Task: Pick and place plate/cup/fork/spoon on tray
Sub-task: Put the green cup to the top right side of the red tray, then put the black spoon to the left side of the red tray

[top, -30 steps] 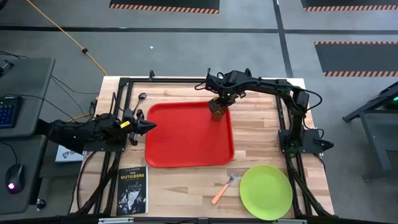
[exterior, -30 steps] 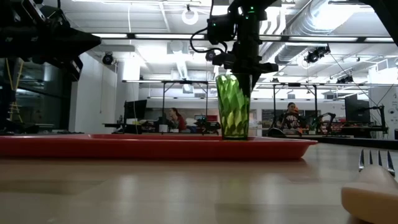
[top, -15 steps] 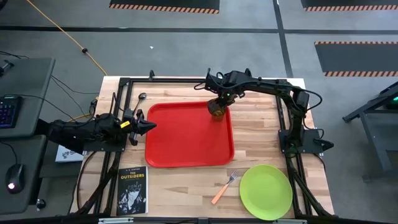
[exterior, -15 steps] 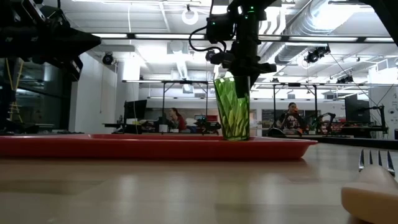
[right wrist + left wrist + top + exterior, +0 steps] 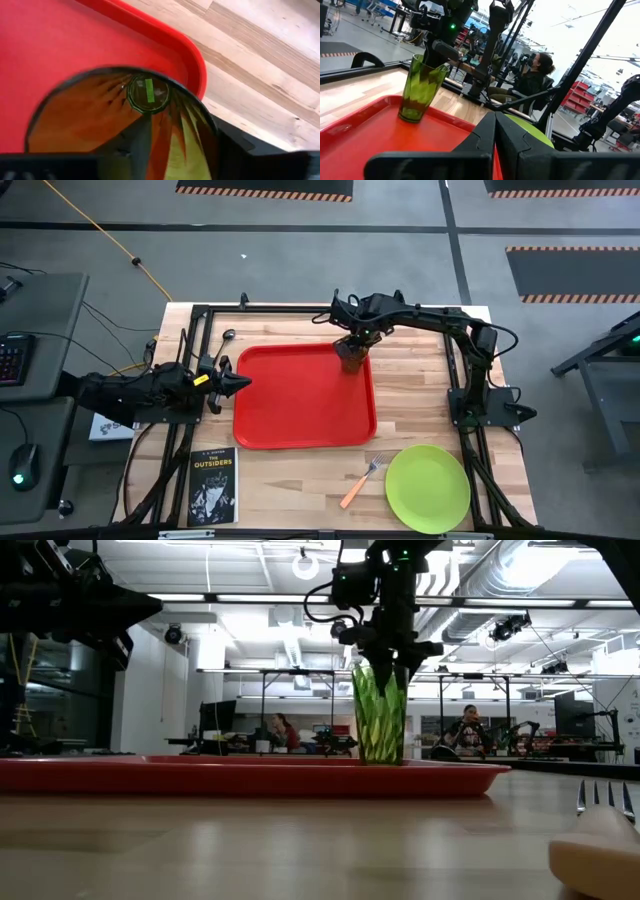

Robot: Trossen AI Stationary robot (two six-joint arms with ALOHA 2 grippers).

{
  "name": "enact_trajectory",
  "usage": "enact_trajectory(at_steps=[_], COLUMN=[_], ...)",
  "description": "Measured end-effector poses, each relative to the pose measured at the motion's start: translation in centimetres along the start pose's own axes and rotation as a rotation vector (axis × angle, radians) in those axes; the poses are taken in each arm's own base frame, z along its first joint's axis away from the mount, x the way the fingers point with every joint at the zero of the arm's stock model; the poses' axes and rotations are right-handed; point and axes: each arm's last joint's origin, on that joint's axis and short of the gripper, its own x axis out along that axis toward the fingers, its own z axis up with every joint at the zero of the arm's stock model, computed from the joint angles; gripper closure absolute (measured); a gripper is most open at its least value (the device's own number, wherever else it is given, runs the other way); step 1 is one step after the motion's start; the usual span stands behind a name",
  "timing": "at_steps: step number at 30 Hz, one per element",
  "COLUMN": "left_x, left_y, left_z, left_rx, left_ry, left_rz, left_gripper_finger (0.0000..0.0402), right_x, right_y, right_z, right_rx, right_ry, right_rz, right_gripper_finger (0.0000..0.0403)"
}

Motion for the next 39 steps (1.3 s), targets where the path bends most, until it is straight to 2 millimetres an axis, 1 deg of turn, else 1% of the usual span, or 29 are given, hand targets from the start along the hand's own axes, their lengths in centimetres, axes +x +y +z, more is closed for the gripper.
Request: enact_trajectory(at_steps=[4, 9, 14, 20, 24, 28, 31, 33, 35, 39], left_x=[0.0, 0.0, 0.0, 0.0, 0.0, 0.0, 0.0, 0.0, 0.0, 0.0], left_y=[0.0, 0.0, 0.0, 0.0, 0.0, 0.0, 0.0, 0.0, 0.0, 0.0], left_z=[0.0, 0.0, 0.0, 0.0, 0.0, 0.0, 0.0, 0.0, 0.0, 0.0], left_rx=[0.0, 0.0, 0.0, 0.0, 0.0, 0.0, -0.001, 0.0, -0.001, -0.001], left_ry=[0.0, 0.0, 0.0, 0.0, 0.0, 0.0, -0.001, 0.0, 0.0, 0.0], left_rz=[0.0, 0.0, 0.0, 0.0, 0.0, 0.0, 0.0, 0.0, 0.0, 0.0], left_gripper_finger=[0.0401, 0.0401, 0.0401, 0.0402, 0.0402, 0.0402, 0.0402, 0.0401, 0.0402, 0.0401], right_x=[-0.3, -1.7, -3.5, -5.7, -7.0, -9.2, -10.6, -11.3, -11.5, -11.4], right_y=[0.0, 0.2, 0.2, -0.2, -1.1, -3.0, -4.7, -6.3, -8.0, -11.1], right_z=[0.1, 0.5, 0.9, 1.2, 0.6, -1.5, -3.8, -6.0, -8.7, -14.0], right_rx=[-0.038, -0.056, -0.1, -0.161, -0.242, -0.252, -0.229, -0.186, -0.154, -0.058], right_ry=[0.0, -0.033, -0.078, -0.143, -0.113, -0.121, -0.163, -0.185, -0.197, -0.273], right_rz=[0.003, 0.023, 0.015, -0.06, -0.14, -0.271, -0.258, -0.229, -0.194, -0.019], right_gripper_finger=[0.02, 0.0176, 0.0171, 0.0171, 0.0171, 0.0171, 0.0171, 0.0171, 0.0171, 0.0171])
